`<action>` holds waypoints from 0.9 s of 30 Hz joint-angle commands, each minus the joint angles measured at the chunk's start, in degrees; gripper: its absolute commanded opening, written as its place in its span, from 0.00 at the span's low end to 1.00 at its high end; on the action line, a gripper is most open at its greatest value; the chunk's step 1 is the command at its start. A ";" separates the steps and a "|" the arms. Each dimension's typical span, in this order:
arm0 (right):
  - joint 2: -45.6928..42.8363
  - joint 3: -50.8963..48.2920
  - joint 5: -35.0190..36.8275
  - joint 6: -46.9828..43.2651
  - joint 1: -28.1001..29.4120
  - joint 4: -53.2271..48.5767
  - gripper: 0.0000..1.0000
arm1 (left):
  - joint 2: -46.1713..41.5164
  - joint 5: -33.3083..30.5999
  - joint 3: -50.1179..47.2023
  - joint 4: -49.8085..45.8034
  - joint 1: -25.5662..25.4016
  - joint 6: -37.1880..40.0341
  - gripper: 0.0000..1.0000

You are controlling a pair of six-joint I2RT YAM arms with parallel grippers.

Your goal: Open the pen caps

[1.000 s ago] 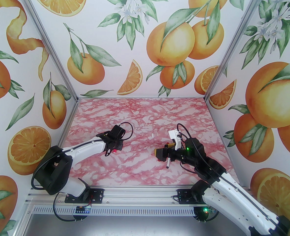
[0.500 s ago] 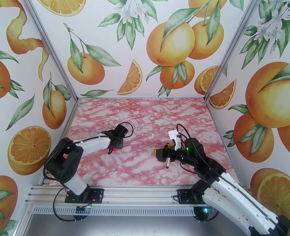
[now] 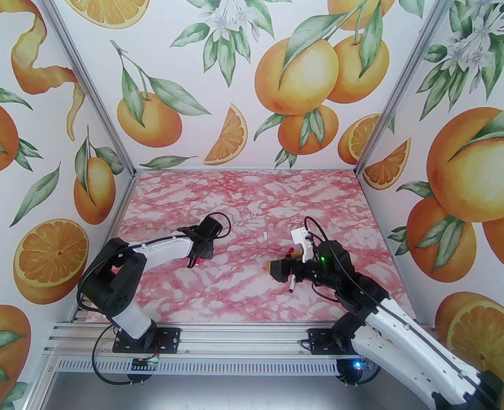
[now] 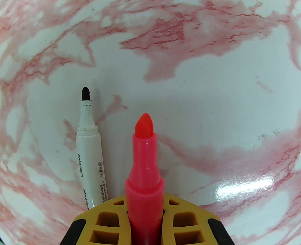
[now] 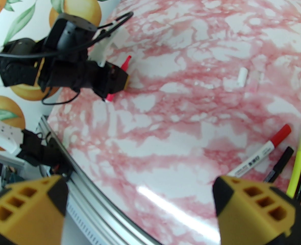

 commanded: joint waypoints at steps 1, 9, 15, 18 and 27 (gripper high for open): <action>-0.20 -0.44 0.04 0.58 0.36 1.08 1.00 | 1.08 -0.95 0.25 0.14 0.41 -0.37 0.10; -0.46 0.34 0.31 0.64 0.35 -0.13 1.00 | 2.41 -1.08 0.06 0.14 0.40 -0.23 0.16; -0.46 0.74 0.47 0.50 0.35 -0.43 1.00 | 1.44 -0.75 0.24 -0.33 0.40 -0.09 0.24; -0.55 0.79 0.48 0.55 0.41 -0.52 1.00 | 0.61 -0.44 0.67 -0.97 0.41 -0.02 0.25; -0.39 2.65 0.76 -0.03 0.40 -2.83 1.00 | -3.34 -0.98 2.21 -3.29 -1.13 -0.17 0.26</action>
